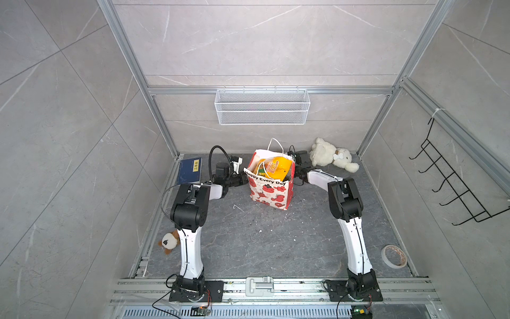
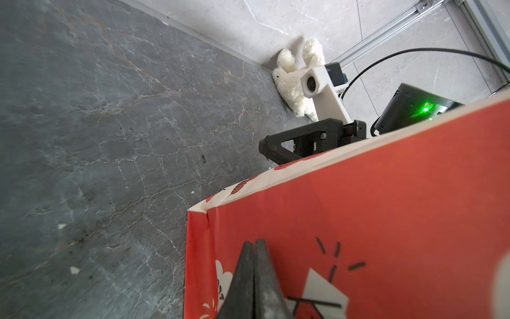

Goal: Take the snacks out of the paper bag

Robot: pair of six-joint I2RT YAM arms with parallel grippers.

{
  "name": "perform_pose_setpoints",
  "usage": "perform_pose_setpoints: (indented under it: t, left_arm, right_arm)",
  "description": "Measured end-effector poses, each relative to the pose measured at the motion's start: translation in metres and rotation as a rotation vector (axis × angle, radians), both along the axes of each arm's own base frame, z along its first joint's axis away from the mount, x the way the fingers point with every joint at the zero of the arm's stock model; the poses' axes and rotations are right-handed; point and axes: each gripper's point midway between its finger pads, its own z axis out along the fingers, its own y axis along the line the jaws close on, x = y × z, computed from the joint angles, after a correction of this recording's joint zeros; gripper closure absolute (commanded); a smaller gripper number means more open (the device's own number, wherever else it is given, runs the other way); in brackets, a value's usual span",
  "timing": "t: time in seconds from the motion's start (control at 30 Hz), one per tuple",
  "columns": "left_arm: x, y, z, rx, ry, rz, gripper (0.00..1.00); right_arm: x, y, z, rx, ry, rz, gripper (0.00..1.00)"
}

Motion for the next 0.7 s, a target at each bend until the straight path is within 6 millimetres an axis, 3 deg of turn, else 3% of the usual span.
perform_pose_setpoints:
  t: [0.13,0.4,0.57,0.7]
  left_arm:
    - [0.006,0.012,0.013,0.006,-0.031,0.033,1.00]
    - [0.033,0.060,0.020,0.080,-0.041,0.132,1.00]
    - [0.070,0.057,0.051,0.097,-0.130,0.120,1.00]
    - [0.090,0.050,0.049,0.094,-0.147,0.104,1.00]
  right_arm:
    - [0.002,-0.006,0.002,-0.024,-0.001,-0.033,0.65]
    - [0.010,-0.019,0.013,-0.058,-0.008,-0.088,0.63]
    - [0.015,-0.022,0.021,-0.065,-0.009,-0.104,0.63]
    - [0.020,-0.021,0.032,-0.058,-0.031,-0.105,0.63]
